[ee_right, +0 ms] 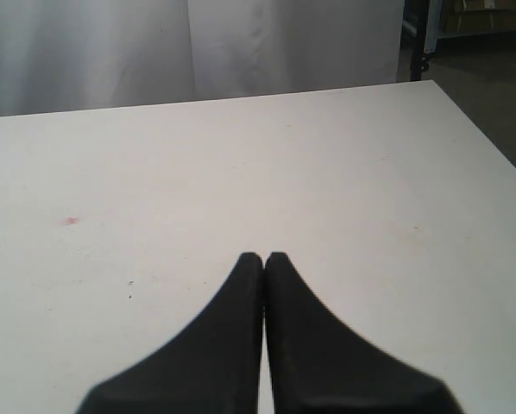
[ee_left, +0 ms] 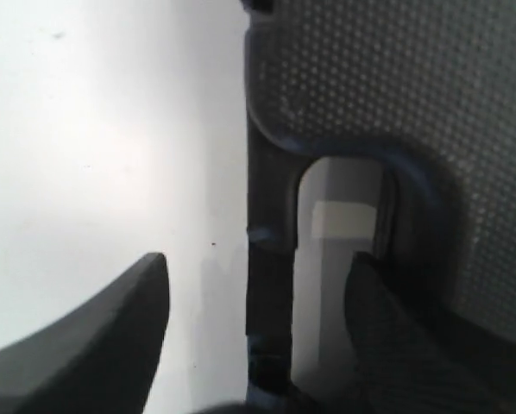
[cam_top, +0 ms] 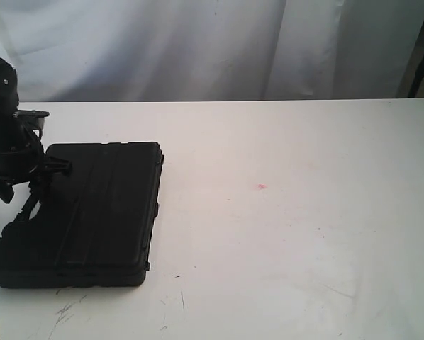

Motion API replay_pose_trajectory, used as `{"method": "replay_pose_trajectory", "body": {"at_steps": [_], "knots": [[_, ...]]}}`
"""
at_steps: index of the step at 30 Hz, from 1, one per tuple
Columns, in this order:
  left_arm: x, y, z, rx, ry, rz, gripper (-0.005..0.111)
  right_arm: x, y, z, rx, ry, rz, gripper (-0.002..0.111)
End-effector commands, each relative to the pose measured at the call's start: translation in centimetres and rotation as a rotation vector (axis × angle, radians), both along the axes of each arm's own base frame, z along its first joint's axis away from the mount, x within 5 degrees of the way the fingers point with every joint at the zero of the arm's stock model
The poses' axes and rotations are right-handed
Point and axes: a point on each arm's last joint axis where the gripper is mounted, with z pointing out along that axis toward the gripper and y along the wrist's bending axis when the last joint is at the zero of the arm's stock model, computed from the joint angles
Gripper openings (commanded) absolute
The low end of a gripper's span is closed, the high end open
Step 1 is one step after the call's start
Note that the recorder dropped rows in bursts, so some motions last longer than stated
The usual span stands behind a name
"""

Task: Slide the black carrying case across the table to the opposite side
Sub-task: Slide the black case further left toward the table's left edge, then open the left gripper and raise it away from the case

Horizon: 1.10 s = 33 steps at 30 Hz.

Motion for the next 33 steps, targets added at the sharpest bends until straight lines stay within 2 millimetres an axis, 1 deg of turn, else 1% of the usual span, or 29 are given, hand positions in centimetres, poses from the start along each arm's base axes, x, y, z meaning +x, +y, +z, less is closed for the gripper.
{"method": "replay_pose_trajectory", "body": {"at_steps": [1, 2, 4, 6, 7, 11, 12, 15, 17, 18, 19, 20, 21, 23, 25, 27, 29, 30, 31, 33], "knots": [[0.0, -0.1, 2.4, -0.017, -0.073, 0.011, 0.059, 0.0, -0.1, -0.1, -0.015, -0.005, -0.006, 0.0], [0.0, -0.1, 3.0, -0.019, -0.095, 0.015, 0.057, 0.0, -0.1, -0.1, -0.015, -0.005, -0.006, 0.0], [-0.1, -0.1, 4.3, -0.022, -0.141, 0.023, 0.049, 0.0, -0.1, -0.1, -0.015, -0.005, -0.006, 0.0], [-0.2, 0.0, 5.9, -0.021, -0.196, 0.018, 0.035, 0.0, -0.1, -0.1, -0.015, -0.005, -0.006, 0.0], [-0.4, -0.1, 7.5, -0.03, -0.25, 0.019, 0.023, 0.0, -0.1, -0.1, -0.015, -0.005, -0.006, 0.0], [-1.3, -0.5, 11.3, -0.097, -0.374, 0.012, 0.002, 0.0, -0.1, -0.1, -0.015, -0.005, -0.006, 0.0], [-1.8, -0.9, 13.1, -0.127, -0.429, -0.012, 0.0, 0.0, -0.1, -0.1, -0.015, -0.005, -0.006, 0.0], [-3.0, -1.9, 15.9, -0.142, -0.515, -0.048, 0.0, 0.0, -0.1, -0.1, -0.015, -0.005, -0.006, 0.0], [-4.4, -3.0, 18.6, -0.16, -0.6, -0.086, 0.0, 0.0, -0.1, -0.1, -0.015, -0.005, -0.006, 0.0], [-5.4, -3.9, 20.3, -0.178, -0.653, -0.107, 0.0, 0.0, -0.1, -0.1, -0.015, -0.005, -0.006, 0.0], [-5.9, -4.3, 21.0, -0.188, -0.675, -0.111, 0.0, 0.0, -0.1, -0.1, -0.015, -0.005, -0.006, 0.0], [-6.8, -4.8, 22.4, -0.204, -0.725, -0.128, 0.0, 0.0, -0.1, -0.1, -0.015, -0.005, -0.006, 0.0], [-7.5, -5.1, 23.3, -0.217, -0.758, -0.133, 0.0, 0.0, -0.1, -0.1, -0.015, -0.005, -0.006, 0.0], [-8.7, -5.6, 24.9, -0.238, -0.816, -0.142, 0.0, 0.0, -0.1, -0.1, -0.015, -0.005, -0.006, 0.0], [-10.5, -6.0, 26.9, -0.273, -0.9, -0.155, 0.0, 0.0, -0.1, -0.1, -0.015, -0.005, -0.006, 0.0], [-11.9, -6.0, 27.9, -0.294, -0.97, -0.155, 0.0, 0.0, -0.1, -0.1, -0.015, -0.005, -0.006, 0.0], [-13.4, -5.6, 28.2, -0.312, -1.021, -0.139, 0.0, 0.0, -0.1, -0.1, -0.015, -0.005, -0.006, 0.0], [-14.1, -5.3, 28.1, -0.316, -1.04, -0.14, 0.0, 0.0, -0.1, -0.1, -0.015, -0.005, -0.006, 0.0], [-15.5, -5.0, 27.8, -0.321, -1.062, -0.141, 0.0, 0.0, -0.1, -0.1, -0.015, -0.005, -0.006, 0.0], [-16.8, -4.6, 27.2, -0.324, -1.077, -0.142, 0.0, 0.0, -0.1, -0.1, -0.015, -0.005, -0.006, 0.0]]}}
